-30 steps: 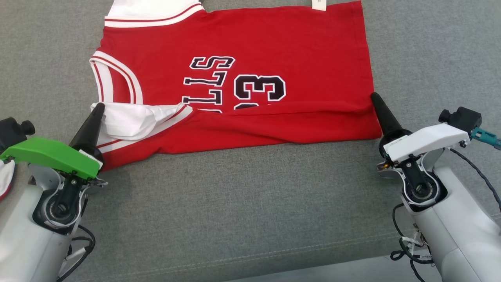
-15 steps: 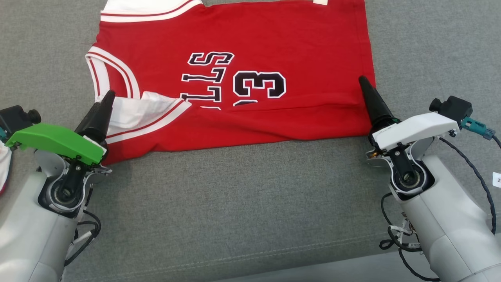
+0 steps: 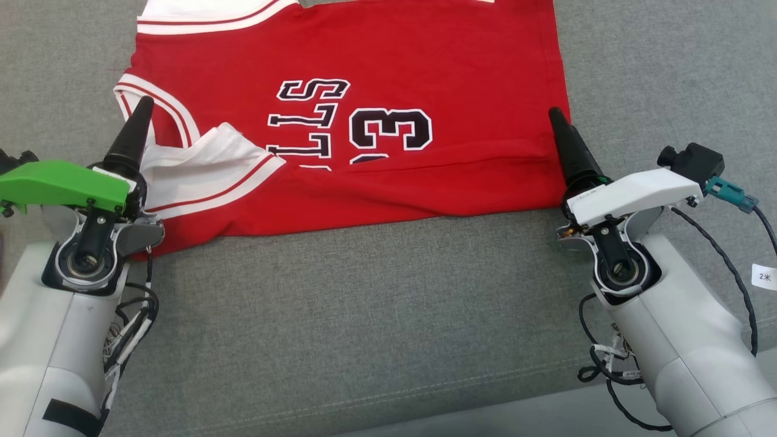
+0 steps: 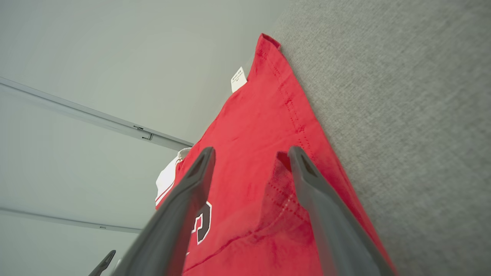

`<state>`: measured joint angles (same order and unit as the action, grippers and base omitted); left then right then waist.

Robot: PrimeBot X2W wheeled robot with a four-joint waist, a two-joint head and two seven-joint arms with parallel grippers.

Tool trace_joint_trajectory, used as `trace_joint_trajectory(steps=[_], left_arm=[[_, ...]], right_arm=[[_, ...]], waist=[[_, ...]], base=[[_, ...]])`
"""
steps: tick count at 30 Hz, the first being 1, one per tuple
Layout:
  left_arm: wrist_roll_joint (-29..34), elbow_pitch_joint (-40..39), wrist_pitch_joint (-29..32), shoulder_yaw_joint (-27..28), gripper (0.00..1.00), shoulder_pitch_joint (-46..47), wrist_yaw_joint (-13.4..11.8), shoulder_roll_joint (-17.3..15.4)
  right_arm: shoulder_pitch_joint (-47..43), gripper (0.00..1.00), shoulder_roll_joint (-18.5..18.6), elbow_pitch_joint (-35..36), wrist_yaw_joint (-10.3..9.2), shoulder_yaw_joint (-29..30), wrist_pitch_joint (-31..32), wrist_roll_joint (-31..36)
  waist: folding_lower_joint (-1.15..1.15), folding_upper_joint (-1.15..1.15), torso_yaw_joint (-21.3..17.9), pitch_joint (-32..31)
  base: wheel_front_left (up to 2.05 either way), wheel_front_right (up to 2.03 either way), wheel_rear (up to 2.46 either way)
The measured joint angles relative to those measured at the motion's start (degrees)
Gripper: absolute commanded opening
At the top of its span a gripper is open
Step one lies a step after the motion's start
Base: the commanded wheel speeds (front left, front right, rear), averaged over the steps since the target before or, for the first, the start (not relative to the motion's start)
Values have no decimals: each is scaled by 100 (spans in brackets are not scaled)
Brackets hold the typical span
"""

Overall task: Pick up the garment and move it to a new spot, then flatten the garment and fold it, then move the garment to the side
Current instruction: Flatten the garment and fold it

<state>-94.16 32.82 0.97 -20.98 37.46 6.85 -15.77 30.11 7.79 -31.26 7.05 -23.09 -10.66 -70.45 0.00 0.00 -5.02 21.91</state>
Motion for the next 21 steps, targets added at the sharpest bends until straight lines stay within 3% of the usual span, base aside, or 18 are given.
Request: trace_joint_trajectory(steps=[8,18,21], left_arm=[[216,70,-283,131,100,415,18,-54],[1076,-278,-314,-528,100,320,22,-357],[1499,-464,-565,-754,100,35,22,-566]], right_arm=[[52,100,-37,-7,0,-97,-100,-1],[38,100,137,5,0,-66,-266,11],[32,100,355,82,0,-193,-345,423]], waist=[[0,0,-70,13],[0,0,-30,-237],[0,0,21,-376]], base=[[0,0,0],[0,0,0],[0,0,0]])
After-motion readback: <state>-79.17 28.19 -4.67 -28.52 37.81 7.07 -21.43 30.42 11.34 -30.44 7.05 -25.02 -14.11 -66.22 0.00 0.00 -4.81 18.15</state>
